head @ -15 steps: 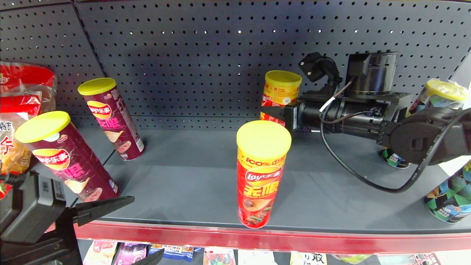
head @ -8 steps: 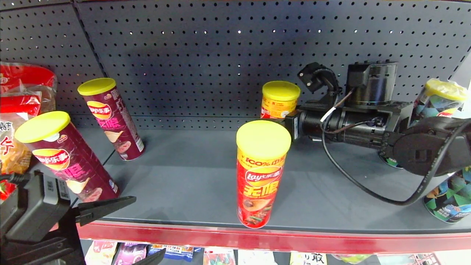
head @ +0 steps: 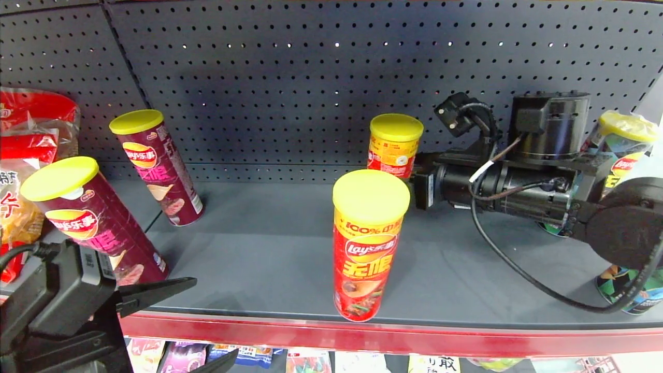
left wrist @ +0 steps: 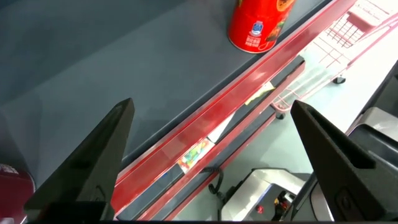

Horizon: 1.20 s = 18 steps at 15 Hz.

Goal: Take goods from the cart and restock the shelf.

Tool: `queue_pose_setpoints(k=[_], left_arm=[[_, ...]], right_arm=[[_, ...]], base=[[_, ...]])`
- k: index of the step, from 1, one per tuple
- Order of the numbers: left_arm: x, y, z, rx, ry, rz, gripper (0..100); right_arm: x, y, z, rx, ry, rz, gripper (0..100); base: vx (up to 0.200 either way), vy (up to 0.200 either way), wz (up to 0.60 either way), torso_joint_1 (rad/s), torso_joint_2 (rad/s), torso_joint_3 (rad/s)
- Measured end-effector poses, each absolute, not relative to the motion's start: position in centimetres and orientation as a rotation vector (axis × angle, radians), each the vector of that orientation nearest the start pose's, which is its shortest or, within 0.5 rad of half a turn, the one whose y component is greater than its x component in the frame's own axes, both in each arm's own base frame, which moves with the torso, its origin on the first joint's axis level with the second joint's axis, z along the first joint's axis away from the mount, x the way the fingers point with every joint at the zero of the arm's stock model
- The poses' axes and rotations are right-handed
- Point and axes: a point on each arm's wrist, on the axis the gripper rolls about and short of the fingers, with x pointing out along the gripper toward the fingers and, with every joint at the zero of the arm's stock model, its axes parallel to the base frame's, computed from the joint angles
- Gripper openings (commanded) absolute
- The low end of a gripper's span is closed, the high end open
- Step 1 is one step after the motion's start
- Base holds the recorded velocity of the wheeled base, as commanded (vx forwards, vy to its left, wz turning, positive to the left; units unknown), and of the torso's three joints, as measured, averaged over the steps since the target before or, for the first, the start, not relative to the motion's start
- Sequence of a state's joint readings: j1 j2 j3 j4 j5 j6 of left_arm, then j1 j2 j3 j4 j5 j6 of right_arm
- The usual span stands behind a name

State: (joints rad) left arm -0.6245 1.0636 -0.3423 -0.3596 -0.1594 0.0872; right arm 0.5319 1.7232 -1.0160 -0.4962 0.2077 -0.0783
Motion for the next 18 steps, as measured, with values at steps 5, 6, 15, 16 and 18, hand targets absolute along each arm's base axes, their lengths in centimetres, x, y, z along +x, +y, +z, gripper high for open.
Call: queue_pose_setpoints(k=[5, 6, 15, 16, 18], left_arm=[[11.6, -8.8, 16.3, 0.183, 0.376, -0.783, 100], [11.9, -9.0, 16.3, 0.185, 0.384, -0.782, 100], [16.4, -12.4, 16.0, 0.223, 0.463, -0.786, 100], [16.8, -12.9, 15.9, 0.228, 0.471, -0.791, 100], [17.6, -13.6, 15.6, 0.241, 0.485, -0.798, 100]], right_arm=[[23.4, 14.4, 20.9, -0.125, 0.231, 0.701, 100], [22.4, 13.7, 20.8, -0.126, 0.234, 0.696, 100], [11.1, 6.9, 18.9, -0.113, 0.162, 0.681, 100], [10.1, 6.2, 18.8, -0.111, 0.153, 0.671, 100], [8.1, 4.9, 18.3, -0.117, 0.197, 0.653, 100]], base=[[0.000, 0.000, 0.00, 0.000, 0.00, 0.000], [0.000, 0.000, 0.00, 0.000, 0.00, 0.000], [0.000, 0.000, 0.00, 0.000, 0.00, 0.000], [0.000, 0.000, 0.00, 0.000, 0.00, 0.000], [0.000, 0.000, 0.00, 0.000, 0.00, 0.000]])
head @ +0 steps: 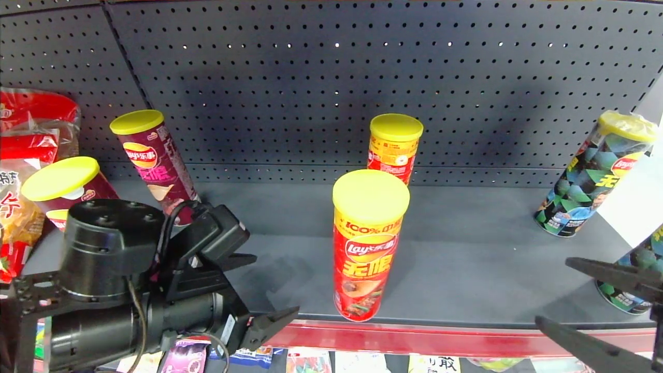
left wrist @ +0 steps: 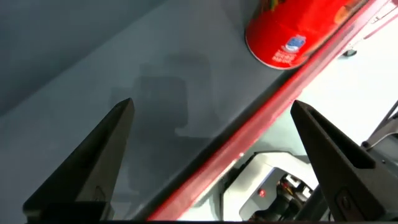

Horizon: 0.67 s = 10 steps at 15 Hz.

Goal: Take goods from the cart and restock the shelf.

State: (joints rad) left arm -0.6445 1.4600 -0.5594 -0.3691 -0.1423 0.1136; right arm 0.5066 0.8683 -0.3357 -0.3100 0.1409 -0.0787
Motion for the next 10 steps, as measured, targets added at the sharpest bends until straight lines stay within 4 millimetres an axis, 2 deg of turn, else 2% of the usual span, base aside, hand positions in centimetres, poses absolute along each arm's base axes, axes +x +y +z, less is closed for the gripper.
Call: queue_pose_setpoints(k=[4, 10], left_arm=[[18.9, -14.8, 15.1, 0.255, 0.507, -0.807, 100], [20.5, -17.3, 14.8, 0.267, 0.515, -0.841, 100]], right_arm=[[4.8, 2.8, 18.4, -0.105, 0.180, 0.610, 100], [3.7, 2.0, 18.8, -0.075, 0.114, 0.558, 100]], base=[[0.000, 0.000, 0.00, 0.000, 0.00, 0.000], [0.000, 0.000, 0.00, 0.000, 0.00, 0.000]])
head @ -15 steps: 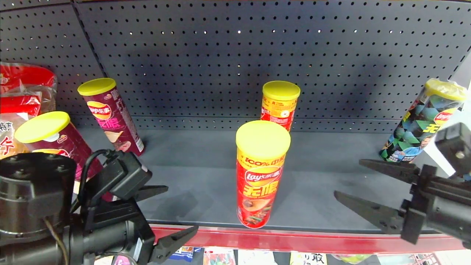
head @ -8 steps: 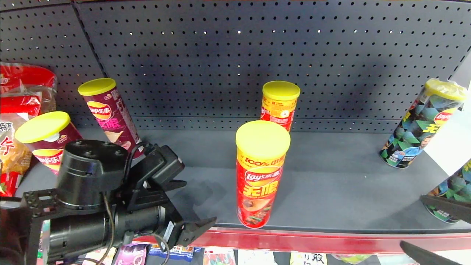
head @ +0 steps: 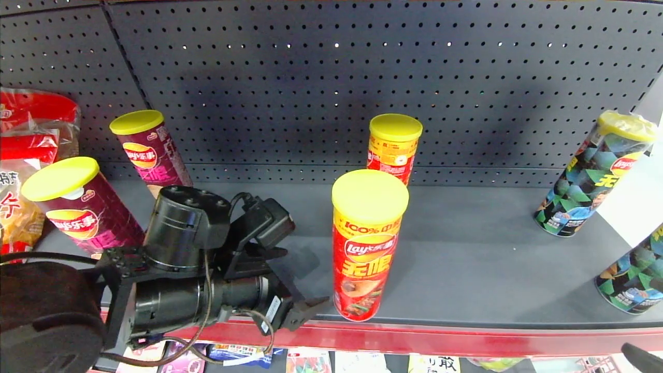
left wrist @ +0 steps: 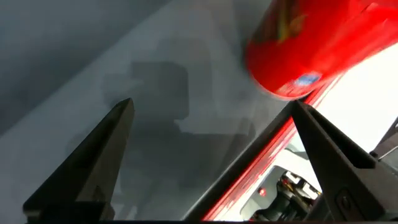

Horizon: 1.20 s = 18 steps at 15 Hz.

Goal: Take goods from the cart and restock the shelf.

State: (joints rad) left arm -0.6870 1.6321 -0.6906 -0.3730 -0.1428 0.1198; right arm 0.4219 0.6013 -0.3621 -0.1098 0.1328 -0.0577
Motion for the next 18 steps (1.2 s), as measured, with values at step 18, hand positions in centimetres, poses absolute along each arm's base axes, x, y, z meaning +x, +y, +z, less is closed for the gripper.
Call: queue_pose_setpoints(k=[18], left_arm=[[22.4, -19.2, 13.8, 0.269, 0.508, -0.850, 100]], right_arm=[[3.6, 1.9, 18.9, -0.062, 0.109, 0.548, 100]], base=[[0.000, 0.000, 0.00, 0.000, 0.00, 0.000]])
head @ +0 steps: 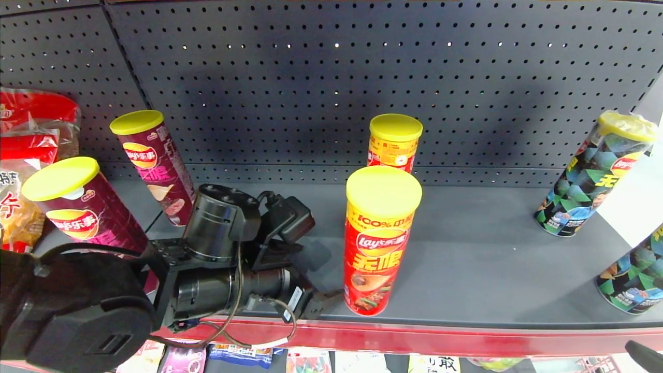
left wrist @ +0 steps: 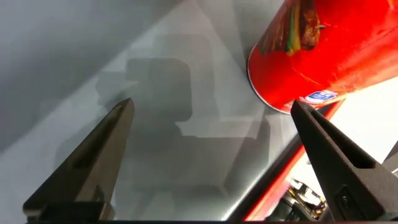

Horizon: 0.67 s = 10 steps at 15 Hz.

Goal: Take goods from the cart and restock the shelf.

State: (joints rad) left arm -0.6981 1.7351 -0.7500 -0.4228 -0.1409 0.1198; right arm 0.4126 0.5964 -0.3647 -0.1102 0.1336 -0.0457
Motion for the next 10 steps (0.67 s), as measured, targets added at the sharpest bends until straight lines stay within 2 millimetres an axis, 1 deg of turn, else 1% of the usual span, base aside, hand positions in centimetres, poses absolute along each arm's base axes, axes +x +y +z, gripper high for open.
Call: queue_pose_setpoints(k=[4, 10], left_arm=[[22.94, -19.71, 13.79, 0.267, 0.501, -0.852, 100], [23.03, -19.92, 13.63, 0.269, 0.503, -0.855, 100]], right_arm=[[3.62, 1.91, 18.94, -0.062, 0.110, 0.548, 100], [3.63, 1.91, 18.94, -0.062, 0.110, 0.548, 100]], base=[[0.000, 0.000, 0.00, 0.000, 0.00, 0.000], [0.000, 0.000, 0.00, 0.000, 0.00, 0.000]])
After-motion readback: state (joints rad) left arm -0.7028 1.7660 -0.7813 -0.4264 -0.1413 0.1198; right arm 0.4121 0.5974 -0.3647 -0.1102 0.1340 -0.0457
